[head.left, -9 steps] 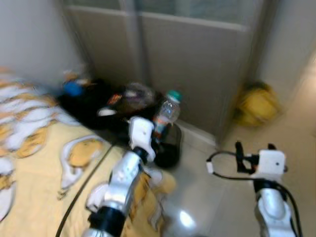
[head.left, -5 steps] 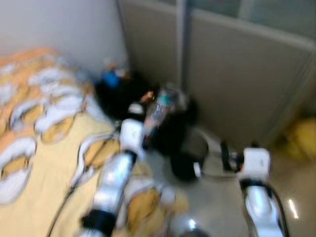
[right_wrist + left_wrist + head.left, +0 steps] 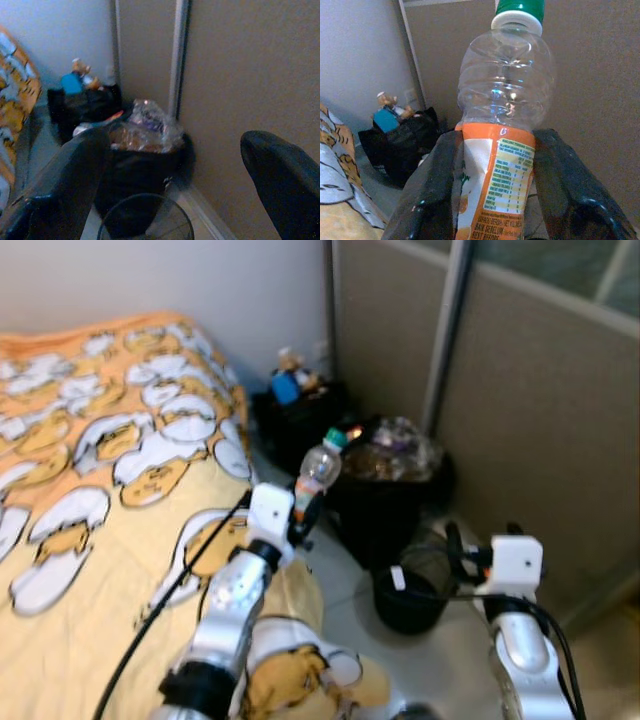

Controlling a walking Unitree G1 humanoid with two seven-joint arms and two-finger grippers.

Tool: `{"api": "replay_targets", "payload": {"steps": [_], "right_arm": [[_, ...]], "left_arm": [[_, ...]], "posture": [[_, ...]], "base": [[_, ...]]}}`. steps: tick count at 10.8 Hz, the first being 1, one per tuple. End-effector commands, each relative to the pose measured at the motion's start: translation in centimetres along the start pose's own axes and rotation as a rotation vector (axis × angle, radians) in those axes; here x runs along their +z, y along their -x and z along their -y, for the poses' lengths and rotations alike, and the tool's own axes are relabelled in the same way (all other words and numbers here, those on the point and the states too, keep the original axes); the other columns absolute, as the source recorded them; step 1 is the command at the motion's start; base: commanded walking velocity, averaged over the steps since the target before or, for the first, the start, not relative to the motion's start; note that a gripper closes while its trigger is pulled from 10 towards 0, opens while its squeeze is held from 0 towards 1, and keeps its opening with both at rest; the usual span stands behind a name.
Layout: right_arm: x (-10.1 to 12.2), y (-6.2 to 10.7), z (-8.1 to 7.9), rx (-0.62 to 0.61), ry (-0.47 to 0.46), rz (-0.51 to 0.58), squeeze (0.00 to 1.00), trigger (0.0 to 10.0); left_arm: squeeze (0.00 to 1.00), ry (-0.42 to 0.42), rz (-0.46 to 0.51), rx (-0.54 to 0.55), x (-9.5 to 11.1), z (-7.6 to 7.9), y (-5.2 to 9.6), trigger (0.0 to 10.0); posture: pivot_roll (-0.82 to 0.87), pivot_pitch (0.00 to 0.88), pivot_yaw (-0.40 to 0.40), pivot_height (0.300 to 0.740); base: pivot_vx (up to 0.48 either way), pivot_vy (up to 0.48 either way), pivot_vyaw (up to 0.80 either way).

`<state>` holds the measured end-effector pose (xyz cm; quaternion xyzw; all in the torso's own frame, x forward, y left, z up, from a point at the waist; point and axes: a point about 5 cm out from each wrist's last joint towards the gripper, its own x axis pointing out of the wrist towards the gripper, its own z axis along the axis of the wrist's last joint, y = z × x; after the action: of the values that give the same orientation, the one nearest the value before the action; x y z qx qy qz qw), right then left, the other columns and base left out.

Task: Clean up the room

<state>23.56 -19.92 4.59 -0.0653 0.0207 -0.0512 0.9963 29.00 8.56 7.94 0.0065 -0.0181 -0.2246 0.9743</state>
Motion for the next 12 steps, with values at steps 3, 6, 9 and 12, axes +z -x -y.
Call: {"api": "replay_targets", "payload": {"steps": [3,6,9,12], "right_arm": [[0.3,-0.2,0.1,0.006,0.008,0.015,0.0,10.0],[0.1,0.0,0.1,0.019,0.012,0.004,0.0,10.0],[0.4,-0.2,-0.1,0.03,0.017,0.016,0.0,10.0],[0.4,-0.4,-0.1,0.045,0.033,0.01,0.0,10.0]], "left_arm": [[0.0,-0.004,0.023,-0.019,0.5,0.5,-0.3,10.0],[0.0,0.002,0.022,-0.024,0.4,0.7,-0.2,10.0],[0.0,-0.002,-0.054,0.101,-0.3,-0.9,-0.8,10.0],[0.0,0.009,-0.093,0.239,-0.7,-2.8,-1.2,10.0]], "posture": [[-0.27,0.0,0.109,0.74],[-0.26,0.0,0.099,0.74],[-0.27,0.0,0.102,0.74],[-0.27,0.0,0.108,0.74]], "base": [[0.0,-0.45,0.0],[0.0,-0.45,0.0],[0.102,-0.41,0.0],[0.106,-0.119,0.52]]}}
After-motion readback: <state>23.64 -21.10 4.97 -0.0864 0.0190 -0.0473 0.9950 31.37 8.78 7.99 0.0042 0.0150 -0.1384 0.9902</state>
